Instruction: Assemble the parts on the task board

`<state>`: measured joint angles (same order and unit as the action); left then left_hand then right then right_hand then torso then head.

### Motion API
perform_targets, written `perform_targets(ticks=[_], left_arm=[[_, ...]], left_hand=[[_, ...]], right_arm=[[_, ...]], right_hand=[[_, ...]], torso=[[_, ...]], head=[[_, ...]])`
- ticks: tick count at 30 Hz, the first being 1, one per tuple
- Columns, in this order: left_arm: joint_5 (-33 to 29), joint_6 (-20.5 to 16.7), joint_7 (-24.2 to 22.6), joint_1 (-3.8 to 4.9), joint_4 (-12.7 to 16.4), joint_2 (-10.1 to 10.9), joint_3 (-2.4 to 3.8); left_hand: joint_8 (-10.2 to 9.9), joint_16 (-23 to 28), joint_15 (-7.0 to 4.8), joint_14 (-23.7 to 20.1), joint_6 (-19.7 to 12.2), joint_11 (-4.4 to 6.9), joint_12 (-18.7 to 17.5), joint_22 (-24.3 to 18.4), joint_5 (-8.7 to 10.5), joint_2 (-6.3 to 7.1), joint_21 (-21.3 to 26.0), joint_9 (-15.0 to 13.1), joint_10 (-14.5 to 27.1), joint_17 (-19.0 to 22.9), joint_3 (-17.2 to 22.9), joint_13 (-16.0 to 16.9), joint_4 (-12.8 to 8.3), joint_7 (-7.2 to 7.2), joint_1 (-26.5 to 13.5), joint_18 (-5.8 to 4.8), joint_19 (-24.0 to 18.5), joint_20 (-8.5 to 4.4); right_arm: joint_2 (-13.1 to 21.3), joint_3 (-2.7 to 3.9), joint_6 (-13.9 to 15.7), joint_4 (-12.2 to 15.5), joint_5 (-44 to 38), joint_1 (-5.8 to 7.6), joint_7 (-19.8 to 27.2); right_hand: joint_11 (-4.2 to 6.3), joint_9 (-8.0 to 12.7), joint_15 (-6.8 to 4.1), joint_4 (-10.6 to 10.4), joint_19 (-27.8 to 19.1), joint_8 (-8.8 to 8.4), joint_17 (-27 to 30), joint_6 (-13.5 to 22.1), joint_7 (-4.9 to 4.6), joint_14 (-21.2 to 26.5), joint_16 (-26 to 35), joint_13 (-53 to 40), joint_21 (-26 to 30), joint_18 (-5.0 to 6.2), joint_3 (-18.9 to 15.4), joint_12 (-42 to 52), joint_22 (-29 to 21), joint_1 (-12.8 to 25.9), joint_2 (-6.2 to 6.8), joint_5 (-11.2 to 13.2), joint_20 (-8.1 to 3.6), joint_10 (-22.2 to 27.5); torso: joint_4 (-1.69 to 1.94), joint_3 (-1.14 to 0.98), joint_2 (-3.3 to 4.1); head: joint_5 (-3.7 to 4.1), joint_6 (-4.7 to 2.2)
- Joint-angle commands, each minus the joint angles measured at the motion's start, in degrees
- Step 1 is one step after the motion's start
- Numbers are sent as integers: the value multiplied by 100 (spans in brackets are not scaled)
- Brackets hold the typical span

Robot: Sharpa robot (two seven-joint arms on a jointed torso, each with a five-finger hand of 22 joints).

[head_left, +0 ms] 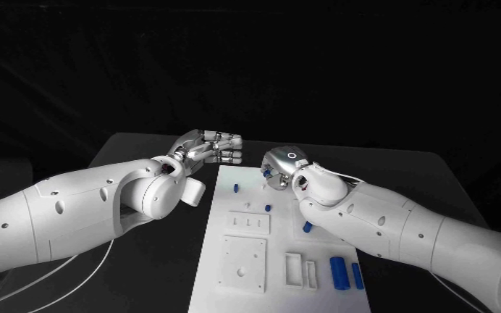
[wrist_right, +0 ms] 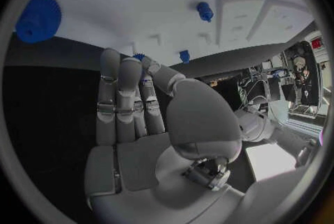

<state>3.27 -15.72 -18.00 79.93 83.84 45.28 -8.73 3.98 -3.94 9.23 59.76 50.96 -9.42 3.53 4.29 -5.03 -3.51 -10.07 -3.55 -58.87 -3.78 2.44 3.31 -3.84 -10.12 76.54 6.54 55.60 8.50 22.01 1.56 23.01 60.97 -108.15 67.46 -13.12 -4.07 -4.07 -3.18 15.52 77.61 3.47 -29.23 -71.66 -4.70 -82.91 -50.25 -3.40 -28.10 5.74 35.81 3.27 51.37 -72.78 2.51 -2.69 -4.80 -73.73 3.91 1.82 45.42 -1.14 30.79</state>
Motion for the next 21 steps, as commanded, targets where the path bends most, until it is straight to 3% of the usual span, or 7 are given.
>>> perform_targets(ticks=[1, 14, 21], left_arm=[[22, 83, -52, 10, 14, -9, 4], [22, 104, -55, 11, 11, -15, 4], [22, 106, -45, 12, 16, -14, 4]], left_hand=[[-22, 26, 5, -39, -35, -7, -2, -8, -25, -22, 20, 4, 32, -2, -28, 9, -21, 7, -44, -58, -27, 16], [-23, 28, 7, -49, -44, -8, -1, -8, -27, -16, 22, 4, 36, -1, -34, 9, -33, 7, -52, -58, -31, 19], [-24, 29, 10, -55, -56, -11, -3, -9, -25, -12, 25, 5, 47, -1, -37, 8, -32, 7, -55, -58, -35, 21]], right_arm=[[-18, -2, -148, -17, -97, -7, -73], [-92, -6, -106, -148, -101, -20, -168], [-114, -10, -121, -182, -162, -21, -222]], right_hand=[[213, -5, -26, -2, 28, 18, 3, -33, -9, 4, -4, -6, 24, 85, 19, 7, 9, 7, 16, -25, 2, -236], [212, -6, -25, 1, 56, 19, 18, -24, -12, 3, 1, -6, 110, 83, 12, 6, 70, 23, 4, -21, 3, -229], [211, -7, -24, 7, 74, 19, 27, -22, -12, 5, 9, -6, 162, 81, 21, 7, 114, 25, 10, -20, 5, -222]], torso=[[13, 1, 1], [11, 15, 8], [7, 14, 9]], head=[[7, 1], [-14, -10], [-35, -54]])
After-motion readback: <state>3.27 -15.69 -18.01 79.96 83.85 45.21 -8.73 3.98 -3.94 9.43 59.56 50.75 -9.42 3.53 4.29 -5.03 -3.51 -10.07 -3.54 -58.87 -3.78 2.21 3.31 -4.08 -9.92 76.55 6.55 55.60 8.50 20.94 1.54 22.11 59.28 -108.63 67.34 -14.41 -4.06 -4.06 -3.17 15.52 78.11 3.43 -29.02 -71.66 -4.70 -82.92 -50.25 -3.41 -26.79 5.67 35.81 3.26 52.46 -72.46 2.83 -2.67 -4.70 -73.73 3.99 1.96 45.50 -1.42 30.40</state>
